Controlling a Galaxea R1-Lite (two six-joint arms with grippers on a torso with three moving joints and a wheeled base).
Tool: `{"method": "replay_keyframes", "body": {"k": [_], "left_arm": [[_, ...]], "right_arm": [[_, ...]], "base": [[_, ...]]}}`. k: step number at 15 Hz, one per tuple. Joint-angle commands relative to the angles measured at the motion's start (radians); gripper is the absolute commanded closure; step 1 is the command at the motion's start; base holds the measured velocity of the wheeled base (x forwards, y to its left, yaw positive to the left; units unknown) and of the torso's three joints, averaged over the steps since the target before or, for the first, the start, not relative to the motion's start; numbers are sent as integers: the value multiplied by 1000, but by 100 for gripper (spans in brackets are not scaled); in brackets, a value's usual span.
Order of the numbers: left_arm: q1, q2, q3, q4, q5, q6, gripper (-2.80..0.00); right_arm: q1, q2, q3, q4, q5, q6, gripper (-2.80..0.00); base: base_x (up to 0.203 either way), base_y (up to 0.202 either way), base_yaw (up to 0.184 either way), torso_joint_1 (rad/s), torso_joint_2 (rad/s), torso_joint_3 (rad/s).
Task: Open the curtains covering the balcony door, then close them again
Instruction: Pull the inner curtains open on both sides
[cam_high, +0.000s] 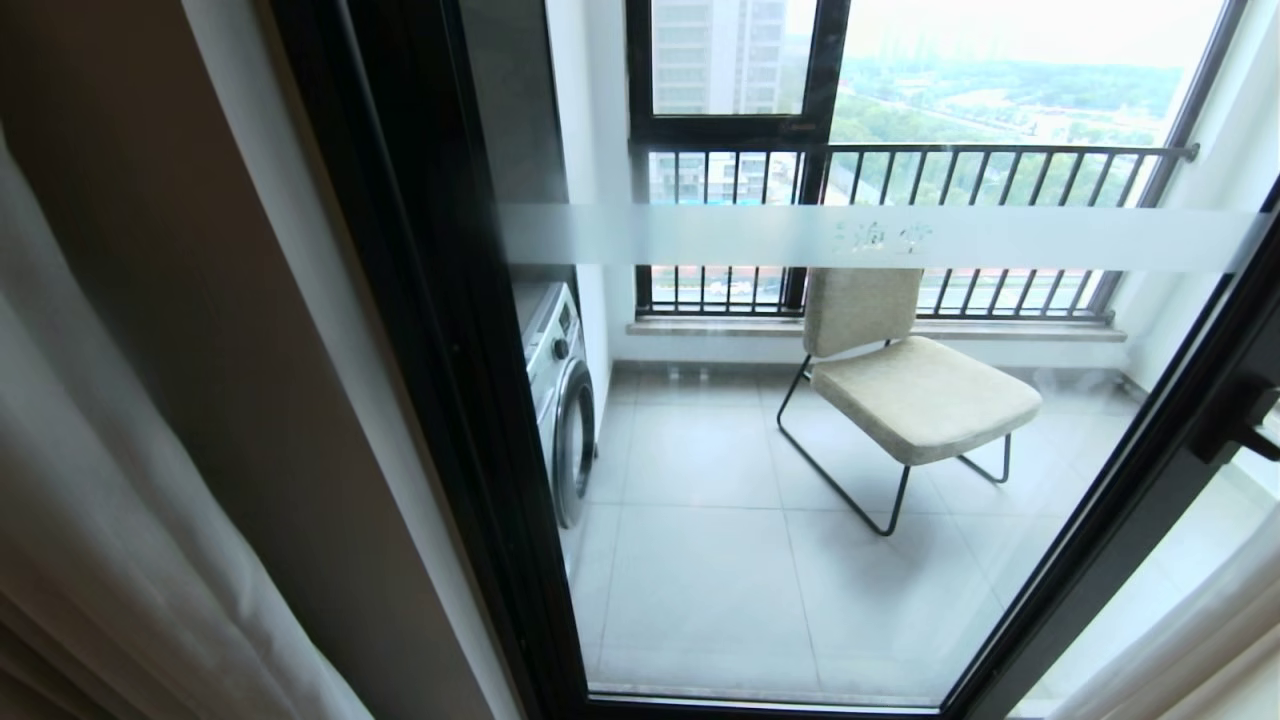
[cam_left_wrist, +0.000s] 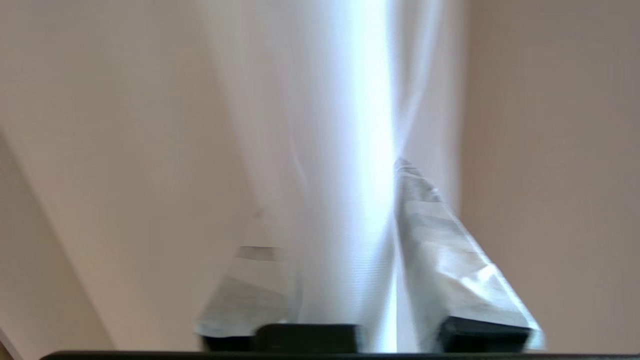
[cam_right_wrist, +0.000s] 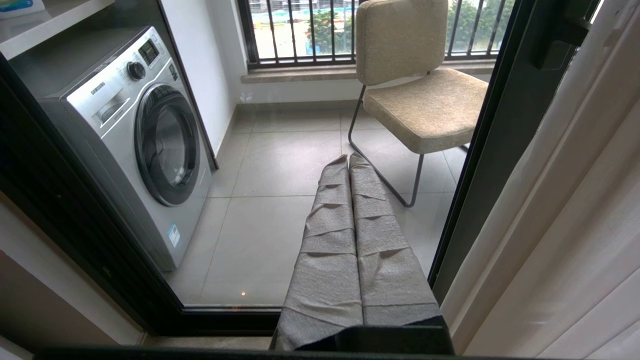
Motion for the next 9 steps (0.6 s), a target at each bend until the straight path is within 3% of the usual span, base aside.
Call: {"method": "replay_keyframes", "body": {"k": [1,4,9], "left_arm": [[-9,-29,9,0,-2,0,-280],[-12,-81,60,0,-3,0,-280],[-14,-254,246,1,-3,-2,-280]], "right_arm": [[0,0,0,0,0,1,0],[0,0,0,0,0,1,0],[0,0,0,0,0,1,0]], "base": [[0,0,0,0,0,0],[0,0,0,0,0,0],[0,0,0,0,0,0]]}}
